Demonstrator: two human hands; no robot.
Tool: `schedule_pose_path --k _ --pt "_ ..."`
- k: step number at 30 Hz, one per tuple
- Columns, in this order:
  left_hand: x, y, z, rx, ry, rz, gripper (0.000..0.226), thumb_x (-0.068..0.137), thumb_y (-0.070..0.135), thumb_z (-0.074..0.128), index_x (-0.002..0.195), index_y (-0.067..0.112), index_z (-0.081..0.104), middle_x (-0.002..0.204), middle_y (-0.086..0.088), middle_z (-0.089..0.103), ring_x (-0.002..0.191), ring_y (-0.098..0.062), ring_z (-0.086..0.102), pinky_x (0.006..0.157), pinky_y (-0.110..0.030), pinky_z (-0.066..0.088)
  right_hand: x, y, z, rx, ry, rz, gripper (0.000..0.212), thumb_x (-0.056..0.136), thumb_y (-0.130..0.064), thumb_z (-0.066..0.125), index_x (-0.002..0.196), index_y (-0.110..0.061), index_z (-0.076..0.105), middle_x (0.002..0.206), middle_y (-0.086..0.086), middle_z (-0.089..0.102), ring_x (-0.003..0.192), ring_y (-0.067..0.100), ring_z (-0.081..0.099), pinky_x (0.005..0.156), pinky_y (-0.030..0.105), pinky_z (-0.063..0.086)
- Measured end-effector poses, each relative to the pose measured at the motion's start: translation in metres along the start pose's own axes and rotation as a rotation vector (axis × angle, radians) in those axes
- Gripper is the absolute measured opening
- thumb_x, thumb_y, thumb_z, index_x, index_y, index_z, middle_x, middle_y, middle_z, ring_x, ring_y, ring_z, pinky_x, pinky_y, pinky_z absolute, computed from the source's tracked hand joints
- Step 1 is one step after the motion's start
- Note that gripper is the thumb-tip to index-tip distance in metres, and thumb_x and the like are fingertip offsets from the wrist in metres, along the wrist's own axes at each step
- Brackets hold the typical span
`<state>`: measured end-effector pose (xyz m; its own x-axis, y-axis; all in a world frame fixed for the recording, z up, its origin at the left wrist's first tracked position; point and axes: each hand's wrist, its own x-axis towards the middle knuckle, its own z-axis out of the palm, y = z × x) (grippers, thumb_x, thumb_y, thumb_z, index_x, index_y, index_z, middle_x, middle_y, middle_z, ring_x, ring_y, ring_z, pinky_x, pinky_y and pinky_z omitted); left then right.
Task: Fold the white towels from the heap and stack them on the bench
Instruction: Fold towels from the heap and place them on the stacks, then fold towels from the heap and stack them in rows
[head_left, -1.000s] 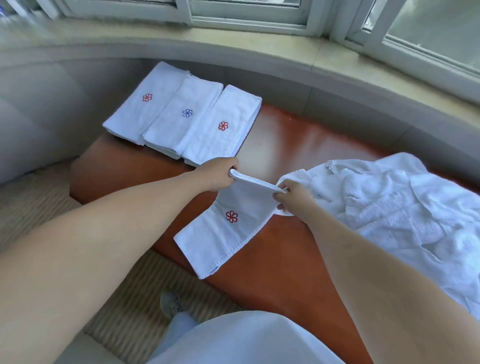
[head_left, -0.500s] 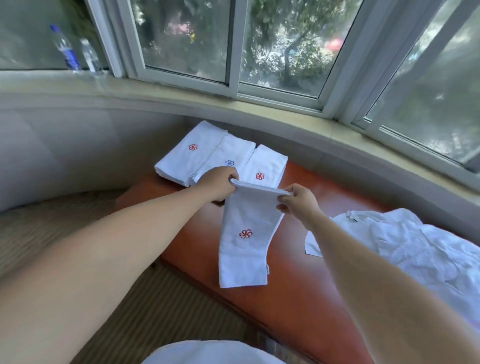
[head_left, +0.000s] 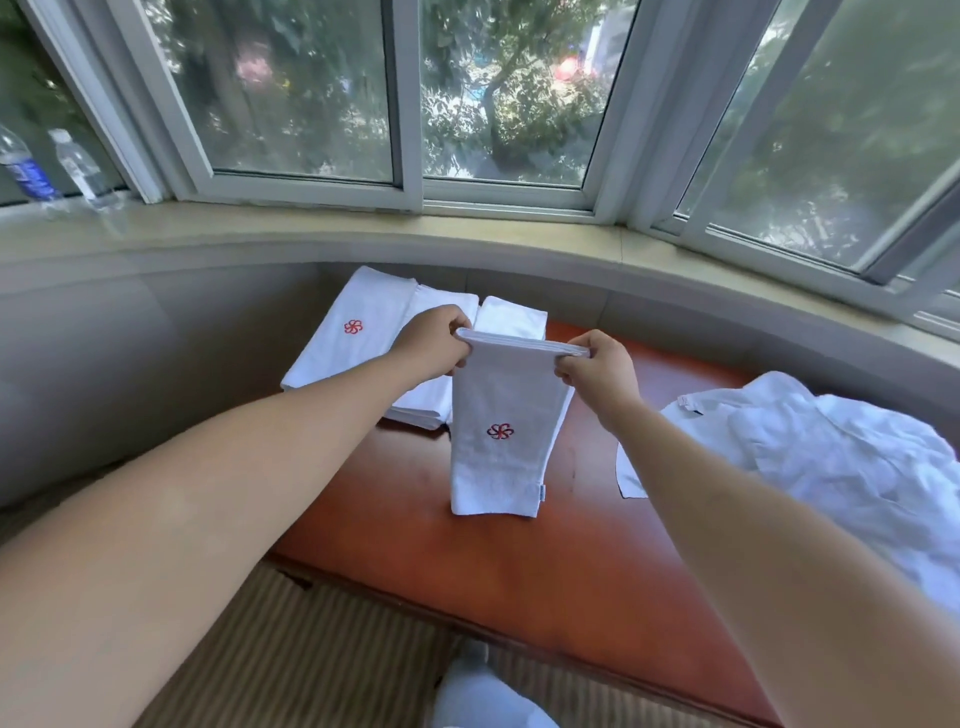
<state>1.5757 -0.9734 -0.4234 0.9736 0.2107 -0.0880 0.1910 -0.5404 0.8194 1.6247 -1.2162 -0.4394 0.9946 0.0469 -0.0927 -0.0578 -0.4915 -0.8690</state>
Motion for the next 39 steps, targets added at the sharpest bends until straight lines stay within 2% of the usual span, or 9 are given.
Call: schedule_pose_path --k 6,10,15,20,24,30,35,37,39 --pt "0.049 0.007 -0.005 0.034 0.005 0.025 0.018 0.086 0.004 0.059 0.098 0.016 0.064 0.098 -0.002 0.068 0.084 -0.025 0.073 0.069 -0.036 0.064 0.040 -0.009 0.009 0.022 0.028 0.022 0.015 0.067 -0.018 0.065 0.081 -0.022 0.066 0.074 0.000 0.074 0.080 0.030 0.072 0.074 0.048 0.060" --pt "0.088 0.015 -0.010 0.060 0.014 0.033 0.020 0.085 0.007 0.060 0.099 0.021 0.064 0.095 0.004 0.069 0.078 -0.024 0.074 0.074 -0.045 0.064 0.075 -0.017 0.011 0.056 0.040 0.031 0.020 0.064 -0.017 0.065 0.083 -0.022 0.065 0.076 0.003 0.074 0.070 0.024 0.068 0.073 0.048 0.059" --pt "0.136 0.020 -0.011 0.016 0.037 0.027 0.017 0.085 0.008 0.063 0.096 0.022 0.065 0.093 0.005 0.070 0.076 -0.020 0.074 0.077 -0.045 0.064 0.120 -0.027 0.015 0.040 0.061 0.017 0.019 0.069 -0.018 0.066 0.087 -0.024 0.065 0.079 0.000 0.073 0.078 0.025 0.070 0.073 0.042 0.058" --pt "0.177 0.017 -0.010 -0.065 0.062 0.005 0.018 0.086 0.008 0.064 0.093 0.025 0.066 0.095 0.002 0.074 0.082 -0.021 0.075 0.078 -0.041 0.064 0.161 -0.035 0.025 0.020 0.092 -0.004 0.013 0.078 -0.019 0.066 0.087 -0.026 0.062 0.073 -0.008 0.067 0.061 0.007 0.060 0.060 0.026 0.049" --pt "0.216 0.010 -0.006 -0.146 0.076 -0.008 0.015 0.088 0.008 0.066 0.097 0.020 0.068 0.093 0.004 0.073 0.085 -0.024 0.075 0.084 -0.047 0.062 0.196 -0.040 0.036 0.001 0.157 -0.032 0.013 0.080 -0.016 0.061 0.084 -0.029 0.059 0.072 -0.012 0.064 0.058 -0.004 0.056 0.048 0.010 0.037" --pt "0.276 -0.012 0.010 -0.212 0.048 -0.028 0.016 0.091 0.001 0.064 0.099 0.014 0.067 0.093 0.006 0.067 0.090 -0.023 0.071 0.082 -0.044 0.063 0.247 -0.025 0.065 -0.032 0.177 0.002 0.015 0.082 -0.015 0.057 0.091 -0.028 0.058 0.075 -0.013 0.064 0.060 -0.001 0.057 0.047 0.011 0.036" --pt "0.329 -0.047 0.027 -0.168 -0.042 -0.099 0.016 0.091 0.000 0.061 0.098 0.014 0.065 0.098 0.002 0.067 0.089 -0.021 0.067 0.084 -0.045 0.062 0.293 0.006 0.094 -0.112 0.103 0.091 0.014 0.083 -0.017 0.057 0.094 -0.025 0.061 0.077 -0.010 0.066 0.067 0.008 0.060 0.051 0.021 0.039" --pt "0.348 -0.066 0.037 -0.142 -0.070 -0.125 0.013 0.091 0.004 0.063 0.098 0.015 0.065 0.097 0.005 0.066 0.091 -0.021 0.068 0.084 -0.046 0.062 0.310 0.022 0.107 -0.129 0.088 0.122 0.015 0.083 -0.017 0.057 0.095 -0.025 0.061 0.078 -0.009 0.067 0.068 0.007 0.061 0.051 0.020 0.038" --pt "0.366 -0.084 0.048 -0.130 -0.090 -0.156 0.013 0.092 0.007 0.064 0.099 0.018 0.065 0.099 0.008 0.066 0.090 -0.019 0.069 0.085 -0.048 0.061 0.327 0.036 0.118 -0.139 0.074 0.146 0.015 0.084 -0.017 0.057 0.096 -0.026 0.061 0.078 -0.009 0.067 0.066 0.006 0.060 0.046 0.013 0.035"
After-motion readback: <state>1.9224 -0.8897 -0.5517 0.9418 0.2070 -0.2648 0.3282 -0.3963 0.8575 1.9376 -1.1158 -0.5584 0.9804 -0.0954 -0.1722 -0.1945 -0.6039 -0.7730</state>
